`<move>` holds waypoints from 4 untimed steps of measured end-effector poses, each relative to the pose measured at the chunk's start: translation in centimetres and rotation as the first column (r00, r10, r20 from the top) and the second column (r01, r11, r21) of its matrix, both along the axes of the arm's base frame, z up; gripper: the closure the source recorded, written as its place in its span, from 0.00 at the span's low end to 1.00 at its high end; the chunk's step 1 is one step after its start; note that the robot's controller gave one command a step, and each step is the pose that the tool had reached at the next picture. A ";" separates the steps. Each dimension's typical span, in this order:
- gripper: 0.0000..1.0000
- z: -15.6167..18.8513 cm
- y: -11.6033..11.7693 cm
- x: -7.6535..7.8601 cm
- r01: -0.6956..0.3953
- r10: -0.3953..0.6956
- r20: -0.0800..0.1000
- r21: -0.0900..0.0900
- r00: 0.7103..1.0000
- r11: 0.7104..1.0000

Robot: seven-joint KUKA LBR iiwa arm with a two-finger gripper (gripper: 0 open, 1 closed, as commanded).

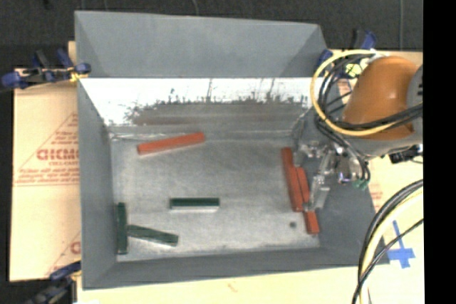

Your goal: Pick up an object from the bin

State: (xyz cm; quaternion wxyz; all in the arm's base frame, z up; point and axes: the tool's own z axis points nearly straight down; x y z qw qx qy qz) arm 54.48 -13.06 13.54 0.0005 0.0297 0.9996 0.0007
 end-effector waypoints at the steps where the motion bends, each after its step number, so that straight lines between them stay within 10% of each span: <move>1: 0.00 1.5 -1.2 -0.2 -0.023 0.023 0.008 -0.004 1.000 1.000; 2: 0.00 -2.6 0.6 -3.2 -0.331 0.331 0.004 -0.006 0.944 0.944; 4: 0.00 -5.8 -0.4 3.7 -0.714 0.714 0.005 -0.002 0.700 0.700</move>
Offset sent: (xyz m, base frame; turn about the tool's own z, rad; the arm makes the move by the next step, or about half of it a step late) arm -0.0595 0.0271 -0.0654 -0.4985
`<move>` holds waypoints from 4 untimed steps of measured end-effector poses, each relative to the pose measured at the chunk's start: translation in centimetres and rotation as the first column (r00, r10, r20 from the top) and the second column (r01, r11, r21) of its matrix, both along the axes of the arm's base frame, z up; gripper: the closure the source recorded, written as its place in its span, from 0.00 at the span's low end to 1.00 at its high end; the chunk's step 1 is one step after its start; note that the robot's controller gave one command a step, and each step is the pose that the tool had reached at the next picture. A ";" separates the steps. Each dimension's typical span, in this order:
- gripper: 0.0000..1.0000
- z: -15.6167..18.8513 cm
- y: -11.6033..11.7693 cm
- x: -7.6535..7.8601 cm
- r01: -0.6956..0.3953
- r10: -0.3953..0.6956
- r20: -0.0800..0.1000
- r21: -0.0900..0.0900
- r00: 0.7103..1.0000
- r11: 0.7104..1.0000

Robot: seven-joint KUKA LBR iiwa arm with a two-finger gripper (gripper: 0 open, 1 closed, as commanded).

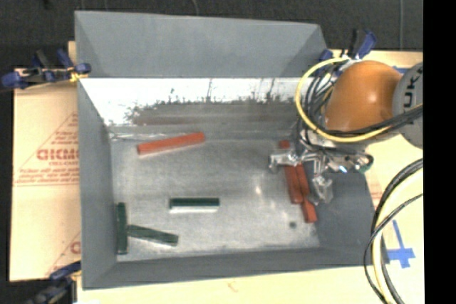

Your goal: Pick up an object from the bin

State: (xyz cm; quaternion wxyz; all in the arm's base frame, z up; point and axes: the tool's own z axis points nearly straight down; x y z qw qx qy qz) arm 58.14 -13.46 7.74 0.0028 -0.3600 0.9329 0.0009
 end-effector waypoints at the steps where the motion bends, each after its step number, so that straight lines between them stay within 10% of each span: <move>1: 1.00 1.5 -2.5 -1.6 -0.084 0.084 0.000 -0.002 0.996 0.996; 2: 0.00 1.6 -2.0 -1.4 -0.082 0.082 0.004 0.005 0.997 0.997; 3: 0.00 1.6 -2.0 -1.4 -0.082 0.082 0.004 0.005 0.997 0.997; 4: 1.00 -0.2 0.2 -3.8 -0.542 0.542 0.014 -0.003 0.840 0.840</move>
Offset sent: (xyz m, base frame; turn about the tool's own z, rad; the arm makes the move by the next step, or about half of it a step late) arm 0.0000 0.0000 0.0000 0.0000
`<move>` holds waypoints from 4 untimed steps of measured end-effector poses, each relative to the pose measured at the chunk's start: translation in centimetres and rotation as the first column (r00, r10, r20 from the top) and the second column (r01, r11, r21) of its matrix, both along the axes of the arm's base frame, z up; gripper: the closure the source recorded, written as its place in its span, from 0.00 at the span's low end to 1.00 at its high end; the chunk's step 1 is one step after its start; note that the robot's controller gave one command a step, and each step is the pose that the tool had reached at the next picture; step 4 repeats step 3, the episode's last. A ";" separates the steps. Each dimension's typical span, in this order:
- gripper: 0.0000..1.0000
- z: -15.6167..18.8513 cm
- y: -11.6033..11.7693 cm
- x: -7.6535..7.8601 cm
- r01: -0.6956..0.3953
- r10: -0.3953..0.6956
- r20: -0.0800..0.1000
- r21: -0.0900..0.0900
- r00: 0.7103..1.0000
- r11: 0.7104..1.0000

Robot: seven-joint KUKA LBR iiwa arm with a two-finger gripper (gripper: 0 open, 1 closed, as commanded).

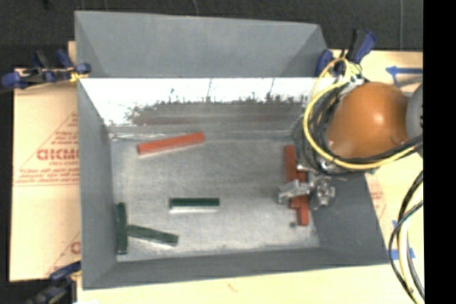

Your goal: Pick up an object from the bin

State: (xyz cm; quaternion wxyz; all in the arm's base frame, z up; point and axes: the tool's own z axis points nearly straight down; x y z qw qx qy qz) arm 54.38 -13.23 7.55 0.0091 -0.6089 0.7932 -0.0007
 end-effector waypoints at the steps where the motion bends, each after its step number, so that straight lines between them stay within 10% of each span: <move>1: 1.00 0.0 0.0 0.0 0.003 -0.003 -0.001 0.000 1.000 1.000; 2: 1.00 0.0 0.0 0.0 0.003 -0.003 -0.001 0.000 1.000 1.000; 3: 1.00 13.9 -1.0 0.8 0.022 -0.022 -0.011 -0.009 1.000 1.000; 4: 1.00 13.9 -1.0 0.8 0.022 -0.022 -0.011 -0.009 1.000 1.000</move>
Offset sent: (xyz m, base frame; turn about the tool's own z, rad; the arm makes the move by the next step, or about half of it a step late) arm 0.0000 0.0000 0.0000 0.0000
